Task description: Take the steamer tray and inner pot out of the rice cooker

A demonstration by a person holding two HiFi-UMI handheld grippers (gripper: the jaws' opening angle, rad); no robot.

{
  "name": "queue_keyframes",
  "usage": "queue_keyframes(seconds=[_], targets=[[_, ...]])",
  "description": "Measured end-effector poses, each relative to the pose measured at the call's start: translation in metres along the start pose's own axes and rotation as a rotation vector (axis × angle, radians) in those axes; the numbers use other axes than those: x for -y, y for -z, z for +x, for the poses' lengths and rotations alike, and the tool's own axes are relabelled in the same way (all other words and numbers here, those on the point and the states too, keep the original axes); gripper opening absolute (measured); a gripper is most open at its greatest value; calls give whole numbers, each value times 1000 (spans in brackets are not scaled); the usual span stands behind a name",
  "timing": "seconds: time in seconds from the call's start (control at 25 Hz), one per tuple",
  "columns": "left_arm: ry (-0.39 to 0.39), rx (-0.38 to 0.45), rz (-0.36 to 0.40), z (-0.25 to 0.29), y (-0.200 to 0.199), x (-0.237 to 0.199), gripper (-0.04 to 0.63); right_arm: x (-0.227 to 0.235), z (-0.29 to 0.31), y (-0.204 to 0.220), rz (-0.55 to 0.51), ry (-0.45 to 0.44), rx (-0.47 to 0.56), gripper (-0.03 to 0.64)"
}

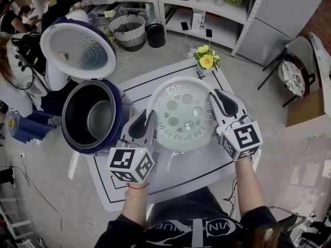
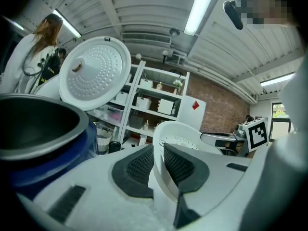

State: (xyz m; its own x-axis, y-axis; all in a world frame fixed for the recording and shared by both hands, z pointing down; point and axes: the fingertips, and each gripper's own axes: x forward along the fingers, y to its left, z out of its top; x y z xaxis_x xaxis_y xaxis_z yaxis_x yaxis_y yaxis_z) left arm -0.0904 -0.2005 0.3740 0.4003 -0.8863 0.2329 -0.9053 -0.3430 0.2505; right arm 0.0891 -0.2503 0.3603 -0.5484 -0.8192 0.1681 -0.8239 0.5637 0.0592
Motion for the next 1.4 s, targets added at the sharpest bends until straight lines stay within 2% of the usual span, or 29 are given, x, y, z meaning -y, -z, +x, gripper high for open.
queue_keyframes(seconds=[0.28, 0.68, 0.92, 1.2, 1.4], targets=[[-8, -86, -30, 35, 49, -2, 63, 21, 12, 66, 60, 2, -101, 49], [-50, -198, -68, 79, 110, -21, 63, 39, 40, 135, 120, -26, -204, 49], [-60, -237, -91, 103, 130, -30, 58, 52, 60, 162, 137, -44, -249, 49], [-54, -299, -77, 123, 143, -39, 60, 60, 76, 179, 148, -64, -287, 51], [-56, -311, -87, 135, 148, -46, 60, 64, 88, 188, 144, -88, -291, 55]])
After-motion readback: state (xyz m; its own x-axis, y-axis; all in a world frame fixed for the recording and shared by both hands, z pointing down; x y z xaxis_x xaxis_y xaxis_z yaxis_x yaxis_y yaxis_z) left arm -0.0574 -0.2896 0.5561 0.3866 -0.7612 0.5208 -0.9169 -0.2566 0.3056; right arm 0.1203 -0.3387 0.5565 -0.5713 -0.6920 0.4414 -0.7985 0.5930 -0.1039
